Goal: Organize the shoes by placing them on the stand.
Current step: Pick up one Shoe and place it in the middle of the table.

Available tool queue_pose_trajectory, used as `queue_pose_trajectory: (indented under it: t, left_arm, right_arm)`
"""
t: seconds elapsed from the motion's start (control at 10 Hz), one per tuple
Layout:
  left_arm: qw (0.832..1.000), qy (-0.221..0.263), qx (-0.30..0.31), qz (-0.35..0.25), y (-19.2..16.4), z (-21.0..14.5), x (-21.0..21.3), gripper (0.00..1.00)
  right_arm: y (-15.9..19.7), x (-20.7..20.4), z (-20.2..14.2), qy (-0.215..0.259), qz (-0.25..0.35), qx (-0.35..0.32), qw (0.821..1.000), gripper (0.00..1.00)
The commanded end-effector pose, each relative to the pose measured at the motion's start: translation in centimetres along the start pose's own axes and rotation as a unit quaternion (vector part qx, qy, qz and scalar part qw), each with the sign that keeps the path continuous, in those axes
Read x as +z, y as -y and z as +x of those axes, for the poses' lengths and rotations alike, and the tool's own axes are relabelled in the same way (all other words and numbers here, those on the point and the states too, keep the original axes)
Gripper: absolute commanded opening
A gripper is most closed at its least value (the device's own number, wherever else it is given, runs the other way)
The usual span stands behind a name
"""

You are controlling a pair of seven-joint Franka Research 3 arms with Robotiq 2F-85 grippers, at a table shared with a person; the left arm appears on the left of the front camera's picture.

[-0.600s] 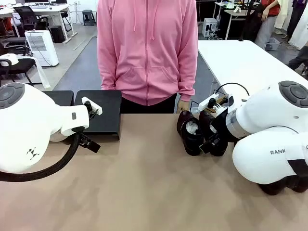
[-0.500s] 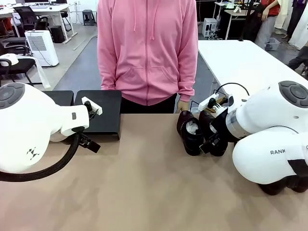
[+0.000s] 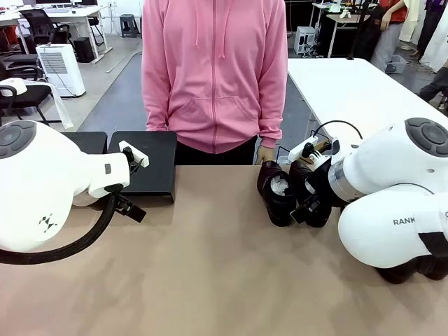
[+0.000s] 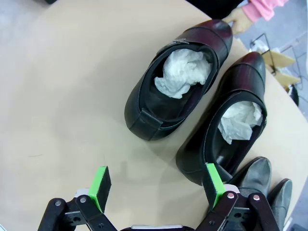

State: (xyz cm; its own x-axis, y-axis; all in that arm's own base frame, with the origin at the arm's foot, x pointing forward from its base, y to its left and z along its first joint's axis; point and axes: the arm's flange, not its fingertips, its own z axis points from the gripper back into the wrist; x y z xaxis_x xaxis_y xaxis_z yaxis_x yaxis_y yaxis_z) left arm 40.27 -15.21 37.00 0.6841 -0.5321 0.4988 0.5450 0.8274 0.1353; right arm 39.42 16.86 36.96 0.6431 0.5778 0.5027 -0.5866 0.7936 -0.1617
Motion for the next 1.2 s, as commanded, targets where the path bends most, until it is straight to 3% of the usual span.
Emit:
queue_pose_trajectory:
  t: [0.0, 0.8, 1.1]
  left_arm:
    - [1.0, 0.0, 0.0, 0.0, 0.0, 0.0, 0.0, 1.0]
    - [1.0, 0.0, 0.0, 0.0, 0.0, 0.0, 0.0, 1.0]
    - [0.996, 0.075, 0.0, -0.046, -1.6, 0.5, 8.4, 1.0]
  right_arm:
    - [0.0, 0.1, 0.0, 0.001, 0.0, -0.001, 1.0, 1.0]
    - [0.0, 0.0, 0.0, 0.0, 0.0, 0.0, 1.0, 1.0]
    - [3.9, 8.3, 1.3, 0.056, 0.05, -0.027, 0.997, 1.0]
